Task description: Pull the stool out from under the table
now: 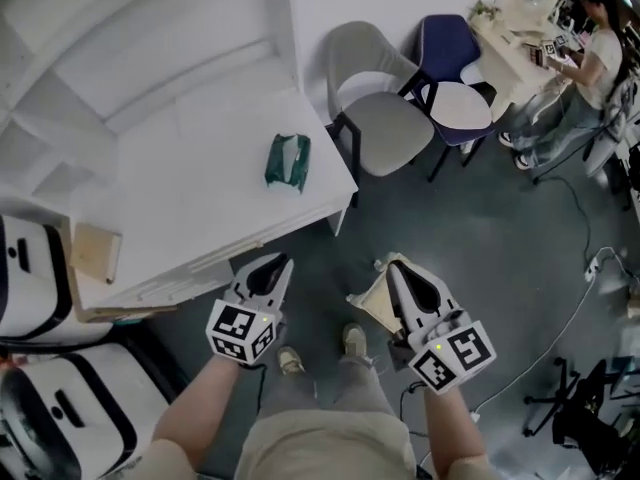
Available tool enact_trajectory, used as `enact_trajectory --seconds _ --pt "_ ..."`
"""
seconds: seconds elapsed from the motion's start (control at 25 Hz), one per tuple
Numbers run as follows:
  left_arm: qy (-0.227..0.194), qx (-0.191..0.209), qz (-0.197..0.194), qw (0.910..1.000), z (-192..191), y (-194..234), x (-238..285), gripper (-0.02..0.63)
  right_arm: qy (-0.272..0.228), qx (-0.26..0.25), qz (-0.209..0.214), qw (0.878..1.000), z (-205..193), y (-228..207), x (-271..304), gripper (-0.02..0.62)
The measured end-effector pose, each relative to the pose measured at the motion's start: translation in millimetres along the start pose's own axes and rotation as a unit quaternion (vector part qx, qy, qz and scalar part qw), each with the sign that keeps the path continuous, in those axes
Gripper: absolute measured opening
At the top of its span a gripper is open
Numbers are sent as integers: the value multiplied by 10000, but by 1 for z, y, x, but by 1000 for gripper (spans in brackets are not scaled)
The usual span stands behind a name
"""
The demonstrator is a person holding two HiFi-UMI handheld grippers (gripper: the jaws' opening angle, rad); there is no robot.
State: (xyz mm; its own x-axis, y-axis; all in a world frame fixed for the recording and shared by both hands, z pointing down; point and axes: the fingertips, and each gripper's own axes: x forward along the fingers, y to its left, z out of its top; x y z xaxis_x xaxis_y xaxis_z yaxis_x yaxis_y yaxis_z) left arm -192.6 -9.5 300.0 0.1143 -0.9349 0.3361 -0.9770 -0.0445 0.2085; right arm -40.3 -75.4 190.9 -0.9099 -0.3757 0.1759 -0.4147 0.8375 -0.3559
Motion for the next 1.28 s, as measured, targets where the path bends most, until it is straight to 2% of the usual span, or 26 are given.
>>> enact_trajectory --seconds 0.28,0.44,0.68,0.92,1.08,1.28 --pt "-597 210 552 9965 57 9 -70 44 -169 -359 518 9979 42 64 2 21" --pt "-833 425 752 9928 83 9 -100 41 -313 -609 800 9944 67 96 -3 21" --pt "-1202 497 1153 9848 125 6 -146 28 -538 -776 1242 9878 96 131 -10 21" --pt "-1432 717 1512 9754 153 2 -196 25 -558 -895 1640 9808 103 171 -16 21" --pt "-1669 473 1726 9696 165 8 -229 25 -485 -1218 1733 9761 98 188 -12 21" --pt "-1826 541 2009 9609 173 13 -262 25 -511 -1321 1885 9718 102 204 -9 21"
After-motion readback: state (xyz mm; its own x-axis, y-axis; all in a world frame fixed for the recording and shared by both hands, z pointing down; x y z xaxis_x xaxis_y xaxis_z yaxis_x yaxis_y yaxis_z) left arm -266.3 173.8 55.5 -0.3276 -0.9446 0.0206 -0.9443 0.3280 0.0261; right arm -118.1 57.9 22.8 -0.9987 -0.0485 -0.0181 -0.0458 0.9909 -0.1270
